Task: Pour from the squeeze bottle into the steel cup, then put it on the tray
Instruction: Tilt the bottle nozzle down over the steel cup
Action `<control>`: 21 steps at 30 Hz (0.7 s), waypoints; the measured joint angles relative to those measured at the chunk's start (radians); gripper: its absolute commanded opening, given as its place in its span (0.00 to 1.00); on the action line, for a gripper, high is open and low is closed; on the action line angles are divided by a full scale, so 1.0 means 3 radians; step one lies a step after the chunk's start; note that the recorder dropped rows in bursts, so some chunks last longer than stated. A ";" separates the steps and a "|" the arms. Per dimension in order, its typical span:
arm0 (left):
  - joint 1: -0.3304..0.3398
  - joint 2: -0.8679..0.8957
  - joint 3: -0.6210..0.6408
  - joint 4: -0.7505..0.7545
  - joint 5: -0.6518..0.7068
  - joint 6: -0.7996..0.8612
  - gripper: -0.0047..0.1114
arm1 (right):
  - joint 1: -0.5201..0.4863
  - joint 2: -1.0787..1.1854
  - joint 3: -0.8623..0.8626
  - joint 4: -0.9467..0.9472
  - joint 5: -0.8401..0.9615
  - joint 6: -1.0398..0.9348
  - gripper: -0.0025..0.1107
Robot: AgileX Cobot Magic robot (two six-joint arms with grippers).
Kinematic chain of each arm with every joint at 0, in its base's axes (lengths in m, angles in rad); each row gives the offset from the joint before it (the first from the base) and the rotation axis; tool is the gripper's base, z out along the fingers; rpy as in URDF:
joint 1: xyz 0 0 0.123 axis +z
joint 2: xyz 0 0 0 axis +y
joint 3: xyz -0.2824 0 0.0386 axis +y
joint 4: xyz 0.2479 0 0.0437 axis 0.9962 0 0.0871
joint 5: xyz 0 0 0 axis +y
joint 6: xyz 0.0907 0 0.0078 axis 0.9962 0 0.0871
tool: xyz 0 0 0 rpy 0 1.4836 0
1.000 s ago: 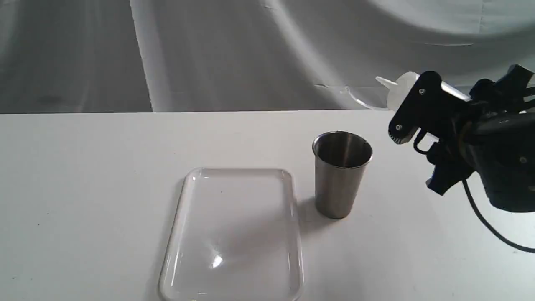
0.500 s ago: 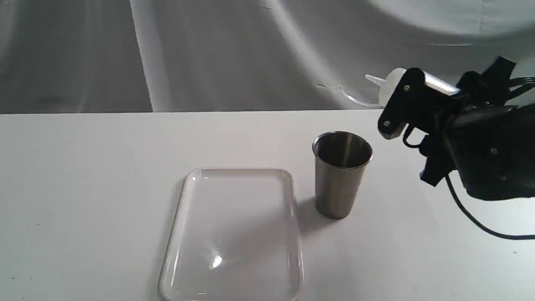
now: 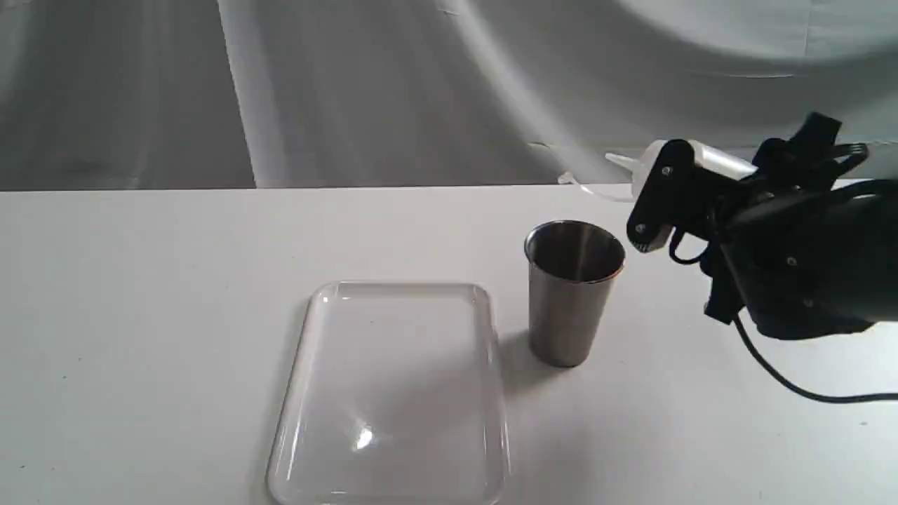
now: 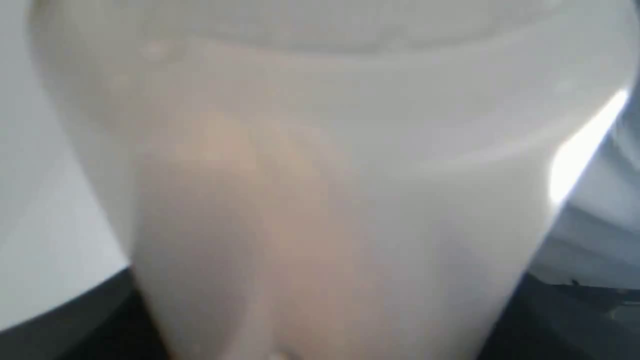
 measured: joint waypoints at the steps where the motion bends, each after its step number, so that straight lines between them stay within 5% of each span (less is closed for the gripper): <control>1: 0.0000 0.0000 0.0000 0.0000 0.0000 0.0000 0.11 | 0.0000 0.0000 -0.0035 0.0000 0.0016 0.0000 0.47; 21: 0.0000 0.0000 0.0000 0.0000 0.0000 0.0000 0.11 | 0.0000 0.0000 -0.0131 -0.0009 0.0097 -0.0918 0.47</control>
